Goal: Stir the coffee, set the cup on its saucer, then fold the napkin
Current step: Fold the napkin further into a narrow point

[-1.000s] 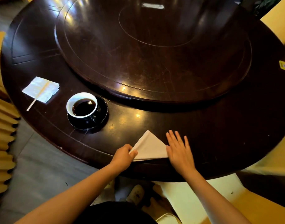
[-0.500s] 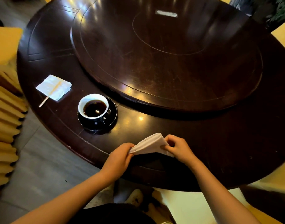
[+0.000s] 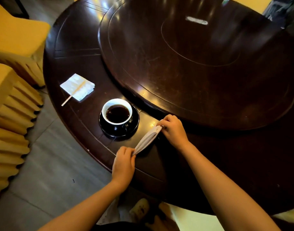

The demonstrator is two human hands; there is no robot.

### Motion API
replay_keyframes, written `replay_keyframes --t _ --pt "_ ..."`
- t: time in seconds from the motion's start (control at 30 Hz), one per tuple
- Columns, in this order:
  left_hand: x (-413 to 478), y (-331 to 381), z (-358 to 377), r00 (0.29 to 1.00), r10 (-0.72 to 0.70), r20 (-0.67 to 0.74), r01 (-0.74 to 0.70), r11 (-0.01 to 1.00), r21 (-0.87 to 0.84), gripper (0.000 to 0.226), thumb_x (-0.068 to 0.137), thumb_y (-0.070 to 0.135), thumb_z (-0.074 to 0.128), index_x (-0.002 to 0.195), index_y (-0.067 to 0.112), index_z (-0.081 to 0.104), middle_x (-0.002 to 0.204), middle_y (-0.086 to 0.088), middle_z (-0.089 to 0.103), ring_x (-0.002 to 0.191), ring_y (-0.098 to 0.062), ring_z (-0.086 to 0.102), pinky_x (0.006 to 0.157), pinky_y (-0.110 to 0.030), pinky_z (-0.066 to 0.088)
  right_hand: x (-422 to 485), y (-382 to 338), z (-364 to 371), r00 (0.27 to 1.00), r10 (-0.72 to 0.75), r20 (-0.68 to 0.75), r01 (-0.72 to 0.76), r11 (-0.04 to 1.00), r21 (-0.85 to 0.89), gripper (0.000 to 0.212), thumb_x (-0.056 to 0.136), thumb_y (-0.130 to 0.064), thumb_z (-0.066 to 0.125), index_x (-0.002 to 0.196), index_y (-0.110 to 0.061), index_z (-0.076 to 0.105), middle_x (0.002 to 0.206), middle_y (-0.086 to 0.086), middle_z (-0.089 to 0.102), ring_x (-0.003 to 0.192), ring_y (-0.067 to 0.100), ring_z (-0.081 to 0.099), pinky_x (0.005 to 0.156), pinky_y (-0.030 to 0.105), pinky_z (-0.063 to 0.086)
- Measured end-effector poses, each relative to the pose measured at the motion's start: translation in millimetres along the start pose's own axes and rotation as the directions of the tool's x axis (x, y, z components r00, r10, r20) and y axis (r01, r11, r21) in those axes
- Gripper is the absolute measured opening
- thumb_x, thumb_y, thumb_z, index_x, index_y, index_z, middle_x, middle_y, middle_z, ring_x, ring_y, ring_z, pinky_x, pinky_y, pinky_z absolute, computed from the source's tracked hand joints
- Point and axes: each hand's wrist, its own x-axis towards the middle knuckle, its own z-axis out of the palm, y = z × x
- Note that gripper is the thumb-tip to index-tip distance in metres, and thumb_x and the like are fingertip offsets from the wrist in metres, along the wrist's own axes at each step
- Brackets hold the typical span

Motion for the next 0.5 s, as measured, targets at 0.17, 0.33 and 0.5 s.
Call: replay_keyframes --t 0.17,0.33,0.5 --pt "5.3 -3.0 0.8 0.998 -0.044 0.033 0.044 0.999 0.007 0.014 0.084 0.01 0.061 0.098 0.009 0.061 0.091 0.004 0.044 0.081 -0.012 0.045 0.069 -0.02 0.037 5.6 0.2 10.6 0.991 0.104 0.088 -0.107 0.994 0.022 0.028 0.082 -0.006 0.062 0.107 -0.016 0.065 0.103 0.006 0.058 0.097 0.024 0.052 0.083 0.039 0.043" --pt "7.8 -11.3 -1.3 0.994 -0.032 0.101 0.03 0.999 0.027 0.008 0.085 0.013 0.06 0.093 0.012 0.059 0.088 0.006 0.045 0.081 -0.012 0.044 0.068 -0.023 0.035 4.8 -0.5 11.7 0.967 0.206 0.149 -0.185 0.972 -0.143 0.028 0.08 0.002 0.051 0.103 -0.015 0.053 0.103 0.006 0.059 0.097 0.028 0.052 0.079 0.037 0.036" --pt "9.8 -15.3 -2.6 0.991 0.005 0.135 -0.009 0.999 0.033 0.004 0.085 0.013 0.06 0.088 0.012 0.058 0.085 0.004 0.046 0.077 -0.013 0.045 0.062 -0.022 0.036 -15.0 10.7 3.6 0.938 0.164 0.306 -0.055 0.941 -0.335 0.016 0.083 -0.008 0.052 0.097 -0.015 0.053 0.106 0.007 0.054 0.1 0.027 0.049 0.08 0.035 0.036"
